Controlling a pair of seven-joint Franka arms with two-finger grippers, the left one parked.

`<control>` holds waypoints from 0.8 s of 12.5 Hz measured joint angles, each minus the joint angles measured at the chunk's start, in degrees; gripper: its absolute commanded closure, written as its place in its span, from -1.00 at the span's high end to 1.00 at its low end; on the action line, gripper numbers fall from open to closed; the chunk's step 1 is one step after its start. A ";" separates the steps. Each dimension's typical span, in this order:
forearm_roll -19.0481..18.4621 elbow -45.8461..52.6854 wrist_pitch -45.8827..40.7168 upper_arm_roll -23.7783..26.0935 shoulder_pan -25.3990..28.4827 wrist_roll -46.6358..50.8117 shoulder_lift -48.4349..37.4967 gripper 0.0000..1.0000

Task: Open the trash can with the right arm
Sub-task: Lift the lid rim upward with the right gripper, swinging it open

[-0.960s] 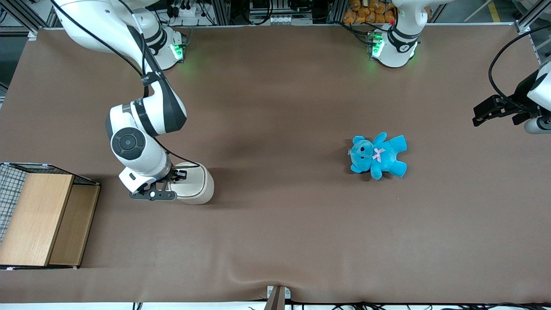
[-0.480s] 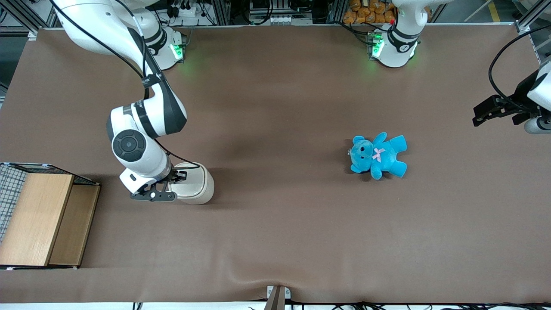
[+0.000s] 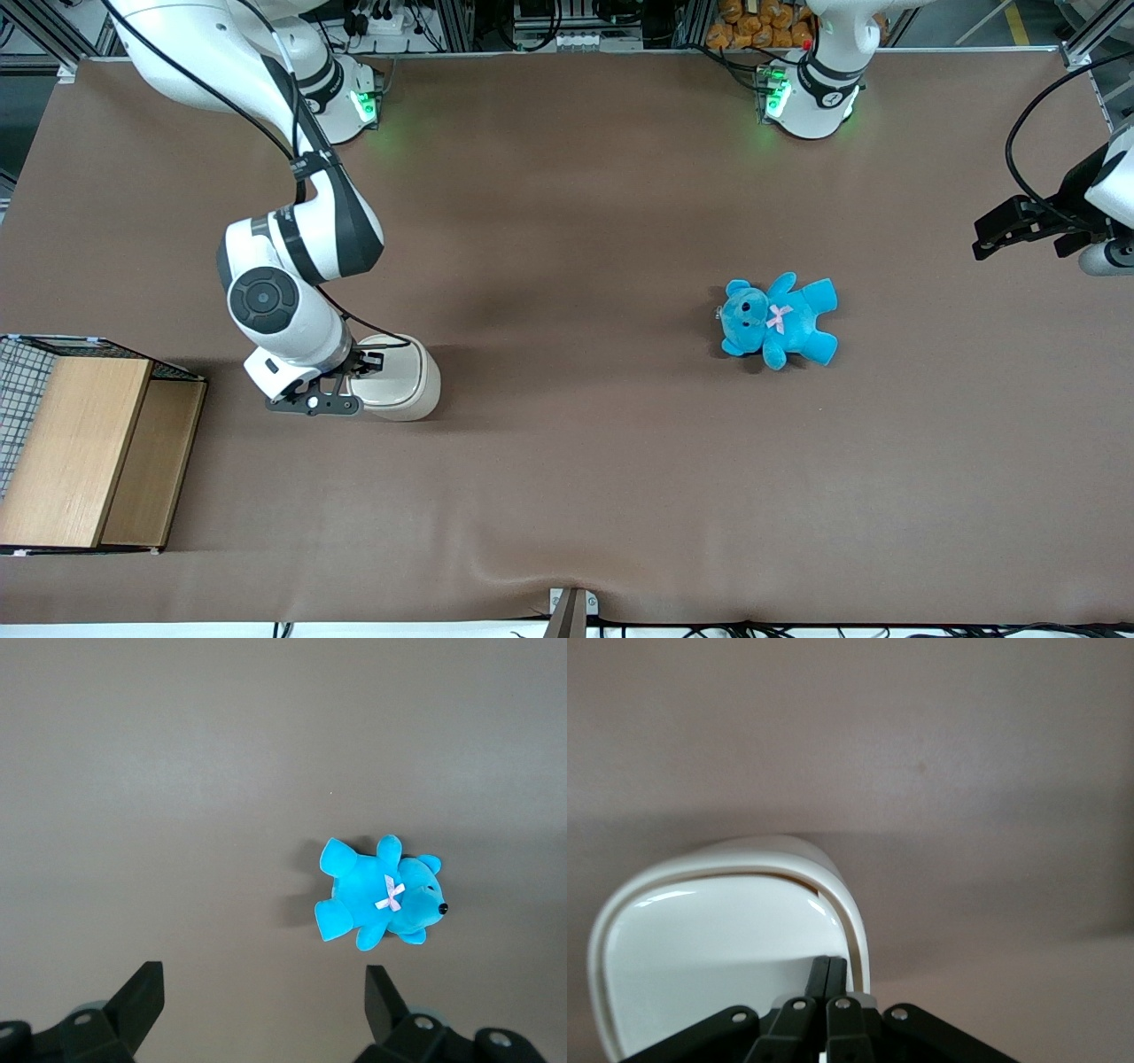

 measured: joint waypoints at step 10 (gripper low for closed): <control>3.67 19.38 -24.49 0.06 -1.01 -0.94 -6.38 1.00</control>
